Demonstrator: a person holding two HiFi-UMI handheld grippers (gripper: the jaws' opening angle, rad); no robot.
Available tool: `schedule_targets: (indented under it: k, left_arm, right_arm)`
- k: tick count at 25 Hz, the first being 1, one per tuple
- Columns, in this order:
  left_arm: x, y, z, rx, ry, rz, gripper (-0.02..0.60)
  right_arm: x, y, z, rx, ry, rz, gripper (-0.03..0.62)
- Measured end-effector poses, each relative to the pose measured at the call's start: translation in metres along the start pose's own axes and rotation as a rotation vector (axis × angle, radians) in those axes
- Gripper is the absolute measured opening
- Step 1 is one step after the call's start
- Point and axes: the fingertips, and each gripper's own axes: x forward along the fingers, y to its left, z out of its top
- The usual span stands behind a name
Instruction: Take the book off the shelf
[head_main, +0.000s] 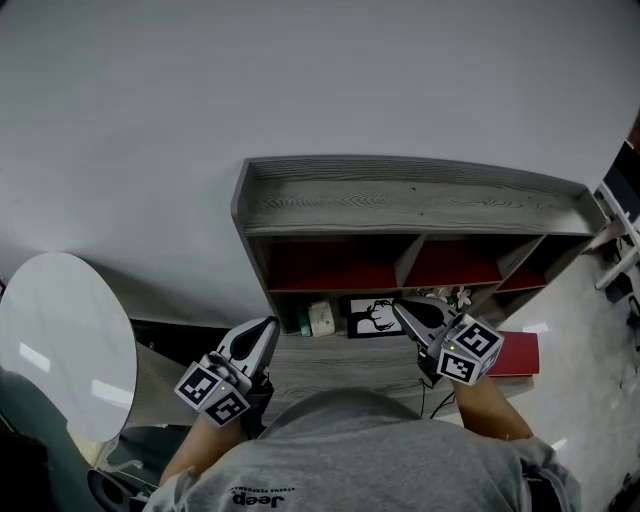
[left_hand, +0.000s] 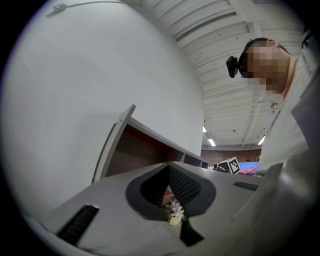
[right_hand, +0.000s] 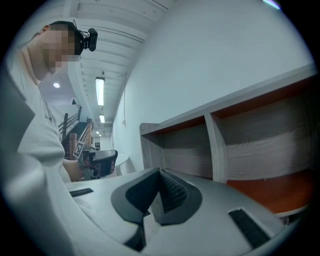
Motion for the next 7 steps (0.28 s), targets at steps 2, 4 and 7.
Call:
schedule_targets:
  k: [2,4,7]
  left_arm:
    - [0.0005,-0.0013,-0.0010,-0.005,0.003,-0.004,0.015]
    - [0.0014,-0.0017,-0.0024,-0.007,0.007,-0.005,0.015]
    - [0.0029,-0.0022,-0.0046,-0.010,0.012,-0.005,0.015]
  right_arm:
    - [-0.0023,-0.0001,-0.0009,-0.003,0.001,-0.001,-0.003]
    - [-0.0042,-0.0013,-0.0019,-0.005,0.003,-0.003,-0.005]
    - [-0.0066,-0.0037,-0.0046,-0.002,0.004,-0.003,-0.005]
